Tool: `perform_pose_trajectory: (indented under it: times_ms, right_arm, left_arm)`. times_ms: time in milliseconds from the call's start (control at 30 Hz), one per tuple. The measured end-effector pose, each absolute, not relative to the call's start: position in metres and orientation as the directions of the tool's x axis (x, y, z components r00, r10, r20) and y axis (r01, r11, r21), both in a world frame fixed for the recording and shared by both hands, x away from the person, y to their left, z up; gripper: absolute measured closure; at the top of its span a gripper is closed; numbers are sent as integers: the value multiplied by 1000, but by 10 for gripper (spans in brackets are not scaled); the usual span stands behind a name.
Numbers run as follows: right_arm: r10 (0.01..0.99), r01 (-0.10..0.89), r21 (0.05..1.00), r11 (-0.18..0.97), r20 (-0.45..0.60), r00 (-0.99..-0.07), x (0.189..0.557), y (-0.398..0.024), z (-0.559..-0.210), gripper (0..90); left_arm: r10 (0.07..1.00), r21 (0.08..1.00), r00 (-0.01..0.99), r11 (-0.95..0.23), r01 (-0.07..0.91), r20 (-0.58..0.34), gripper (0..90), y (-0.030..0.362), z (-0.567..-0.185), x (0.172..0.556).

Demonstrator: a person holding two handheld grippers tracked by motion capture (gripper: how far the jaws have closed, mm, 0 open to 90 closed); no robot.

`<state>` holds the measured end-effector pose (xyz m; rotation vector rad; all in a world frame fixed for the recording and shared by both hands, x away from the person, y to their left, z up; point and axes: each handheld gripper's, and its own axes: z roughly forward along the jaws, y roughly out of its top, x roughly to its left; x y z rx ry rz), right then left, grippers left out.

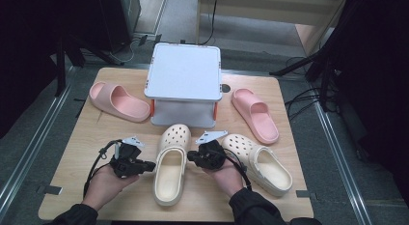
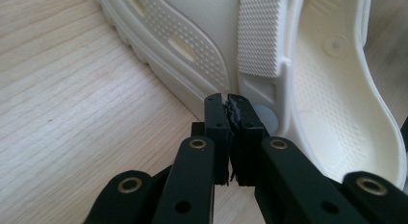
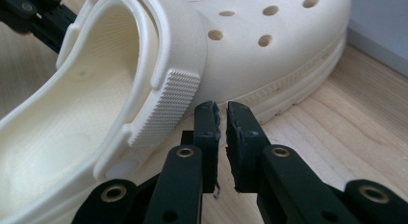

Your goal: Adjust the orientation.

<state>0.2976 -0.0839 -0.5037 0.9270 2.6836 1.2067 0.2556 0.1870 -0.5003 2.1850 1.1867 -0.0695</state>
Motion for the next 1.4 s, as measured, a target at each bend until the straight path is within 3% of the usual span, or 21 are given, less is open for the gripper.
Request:
perform_pose_trajectory:
  times_ms: [100, 333, 567, 700, 1400]
  right_arm:
    - [547, 504, 695, 513, 187, -816, 300, -86, -503, 825]
    - [513, 444, 708, 549, 134, -848, 300, -92, -499, 717]
    - [505, 465, 736, 493, 193, -841, 295, -110, -482, 618]
    - [502, 479, 730, 487, 215, -838, 291, -119, -476, 580]
    - [579, 538, 717, 443, 230, -783, 260, -190, -457, 543]
  left_arm:
    - [738, 495, 581, -383, 780, -345, 853, 186, -503, 259]
    - [730, 583, 586, -320, 747, -350, 719, 203, -488, 258]
    - [724, 633, 609, -312, 709, -325, 454, 213, -478, 256]
    - [718, 641, 623, -325, 695, -311, 392, 213, -475, 255]
    - [693, 642, 652, -354, 680, -307, 381, 212, -469, 275]
